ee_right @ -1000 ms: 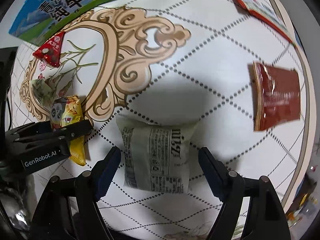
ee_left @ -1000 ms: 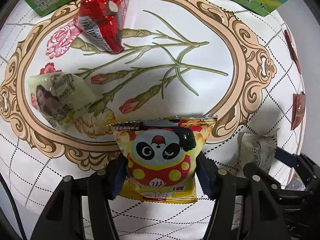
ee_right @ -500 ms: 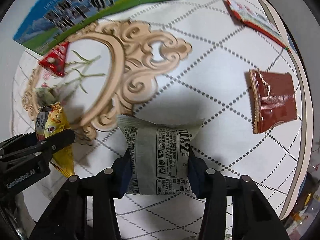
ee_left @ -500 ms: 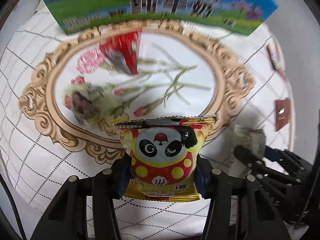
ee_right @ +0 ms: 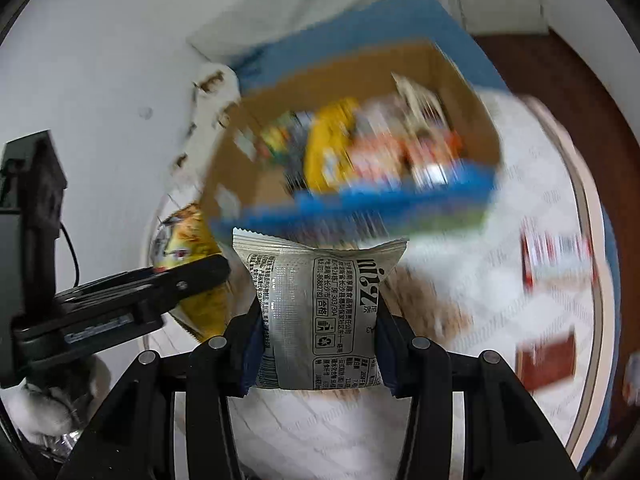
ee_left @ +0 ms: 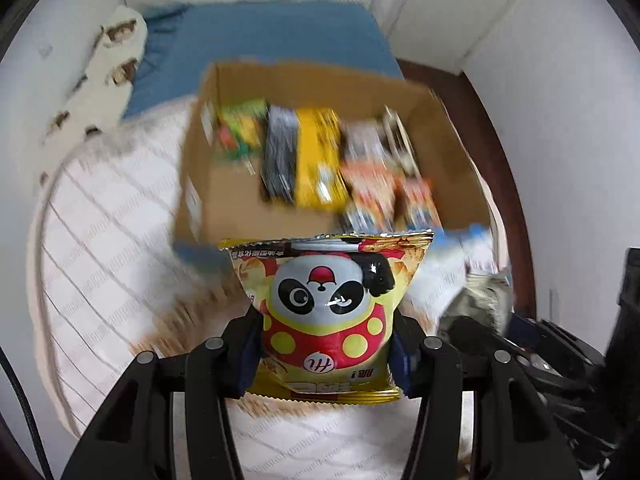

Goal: Organize snacks
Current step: 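Carry both bags into the cardboard box and open both tools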

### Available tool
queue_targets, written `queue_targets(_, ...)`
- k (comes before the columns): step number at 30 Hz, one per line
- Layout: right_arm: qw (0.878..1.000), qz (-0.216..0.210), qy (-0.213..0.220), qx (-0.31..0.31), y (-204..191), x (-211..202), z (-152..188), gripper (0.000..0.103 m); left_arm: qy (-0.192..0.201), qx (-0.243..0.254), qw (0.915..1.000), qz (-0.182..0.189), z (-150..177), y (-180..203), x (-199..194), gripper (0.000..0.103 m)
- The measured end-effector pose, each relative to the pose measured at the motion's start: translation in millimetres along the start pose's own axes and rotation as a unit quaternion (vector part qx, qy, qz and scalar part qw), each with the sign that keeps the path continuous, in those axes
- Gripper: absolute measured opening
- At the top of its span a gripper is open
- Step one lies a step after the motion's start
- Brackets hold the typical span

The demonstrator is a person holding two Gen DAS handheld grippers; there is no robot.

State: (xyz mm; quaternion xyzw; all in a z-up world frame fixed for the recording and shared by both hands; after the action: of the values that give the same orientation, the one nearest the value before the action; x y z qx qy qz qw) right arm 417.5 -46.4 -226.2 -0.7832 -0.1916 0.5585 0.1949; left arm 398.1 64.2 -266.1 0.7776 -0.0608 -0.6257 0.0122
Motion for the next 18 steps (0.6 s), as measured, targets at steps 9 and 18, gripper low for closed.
queue_targets(9,1.000,0.013,-0.021,-0.001,-10.4,84.9,-84.3,0.050,-0.080,-0.047,0.9950,-0.036,-76.3,-43.1,73.7,0.050)
queue_targets(18,0.997,0.012,-0.077,0.012,0.6,157.5,-78.5,0.050,-0.141,-0.042,0.9879,-0.050,-72.1,-51.2,112.2,0.051)
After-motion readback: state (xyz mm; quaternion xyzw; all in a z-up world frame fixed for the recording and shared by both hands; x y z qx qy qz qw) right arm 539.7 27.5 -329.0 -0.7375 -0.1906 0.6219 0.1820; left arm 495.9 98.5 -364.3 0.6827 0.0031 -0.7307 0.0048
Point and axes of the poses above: each gripper's, at about its wrist camera, not at the fingertips, and x roughly the way its jaws point, y to its right, z to its underside, the point moved 10 cm from there along x, roughly the way its jaws point, and after that the axes turned 5 degrees about -z, right-handed, at the moved point
